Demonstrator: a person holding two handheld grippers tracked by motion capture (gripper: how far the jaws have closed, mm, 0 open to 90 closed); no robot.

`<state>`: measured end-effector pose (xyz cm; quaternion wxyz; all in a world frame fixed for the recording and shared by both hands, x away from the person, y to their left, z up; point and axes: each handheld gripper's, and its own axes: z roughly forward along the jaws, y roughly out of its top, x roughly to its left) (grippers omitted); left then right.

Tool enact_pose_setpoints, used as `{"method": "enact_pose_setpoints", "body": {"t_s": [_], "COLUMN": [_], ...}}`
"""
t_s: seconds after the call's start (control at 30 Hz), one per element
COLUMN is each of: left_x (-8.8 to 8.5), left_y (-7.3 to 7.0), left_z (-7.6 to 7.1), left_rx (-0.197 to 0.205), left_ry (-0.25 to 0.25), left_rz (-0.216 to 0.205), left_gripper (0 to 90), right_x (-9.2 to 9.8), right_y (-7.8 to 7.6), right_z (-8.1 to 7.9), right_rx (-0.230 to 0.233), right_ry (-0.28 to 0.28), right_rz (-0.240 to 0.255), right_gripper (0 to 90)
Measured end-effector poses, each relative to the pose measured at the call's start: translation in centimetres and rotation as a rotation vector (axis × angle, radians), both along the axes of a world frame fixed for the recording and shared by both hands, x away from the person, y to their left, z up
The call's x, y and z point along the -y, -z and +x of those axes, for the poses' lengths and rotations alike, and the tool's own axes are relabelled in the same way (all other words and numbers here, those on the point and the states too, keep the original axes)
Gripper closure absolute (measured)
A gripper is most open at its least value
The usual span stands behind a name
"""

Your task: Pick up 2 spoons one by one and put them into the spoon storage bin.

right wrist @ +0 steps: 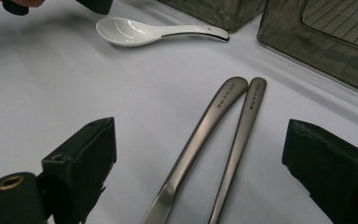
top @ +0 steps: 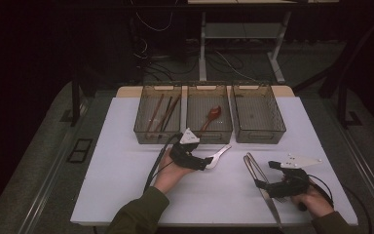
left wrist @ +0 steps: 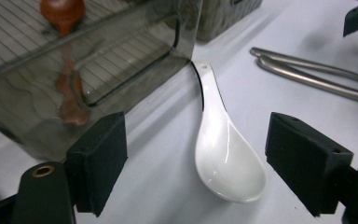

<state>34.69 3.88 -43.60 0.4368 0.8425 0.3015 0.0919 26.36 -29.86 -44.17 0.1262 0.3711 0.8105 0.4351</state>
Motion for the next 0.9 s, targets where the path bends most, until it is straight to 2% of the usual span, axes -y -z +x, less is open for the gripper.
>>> {"method": "enact_pose_setpoints", "body": {"t_s": [0.03, 0.27, 0.43, 0.77, 0.9], "left_x": [0.0, 0.5, 0.7, 1.2, 1.4], "left_y": [0.1, 0.7, 1.0, 1.4, 1.4], "left_z": [0.1, 0.1, 0.0, -0.2, -0.3], "left_rx": [-0.004, -0.03, -0.05, -0.071, -0.065], "left_ry": [0.008, 0.022, 0.029, 0.068, 0.092], "left_rz": [0.014, 0.04, 0.048, 0.085, 0.097], "left_gripper": [20.7, 24.2, 27.6, 36.1, 41.1], "right_x": [0.0, 0.0, 0.0, 0.0, 0.0], "right_y": [0.0, 0.0, 0.0, 0.0, 0.0], "right_z": [0.0, 0.0, 0.0, 0.0, 0.0], "right_rx": [-0.002, -0.001, -0.002, -0.001, 0.0], "right_ry": [0.001, 0.0, -0.001, -0.001, 0.001], "right_rz": [0.0, -0.001, -0.001, -0.003, -0.002], "right_gripper": [9.8, 9.8, 9.8, 9.8, 9.8]}}
